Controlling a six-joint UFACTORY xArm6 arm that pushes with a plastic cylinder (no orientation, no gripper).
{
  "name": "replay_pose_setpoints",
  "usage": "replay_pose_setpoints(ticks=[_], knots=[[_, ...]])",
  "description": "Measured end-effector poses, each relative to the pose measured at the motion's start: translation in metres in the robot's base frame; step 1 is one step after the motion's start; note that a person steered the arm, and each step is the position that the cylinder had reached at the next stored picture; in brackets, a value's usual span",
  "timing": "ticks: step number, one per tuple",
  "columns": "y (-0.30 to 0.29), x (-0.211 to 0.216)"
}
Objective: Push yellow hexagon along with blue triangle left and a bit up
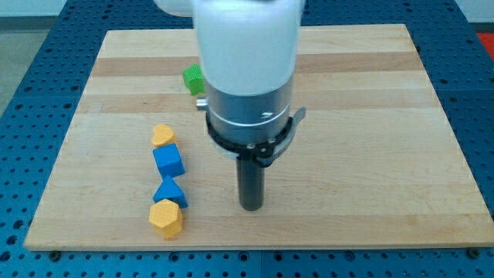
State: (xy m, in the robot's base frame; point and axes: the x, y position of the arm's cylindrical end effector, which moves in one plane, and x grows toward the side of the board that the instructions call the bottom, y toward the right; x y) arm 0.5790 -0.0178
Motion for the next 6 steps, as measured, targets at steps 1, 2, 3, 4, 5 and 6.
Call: replay_pose_setpoints(ticks=[1,2,3,4,5,6], knots=[[-0.014,0.038],[-0.014,0.037],[-0.017,0.04],[-0.068,0.04],[-0.089,0.04],[-0.108,0.039]])
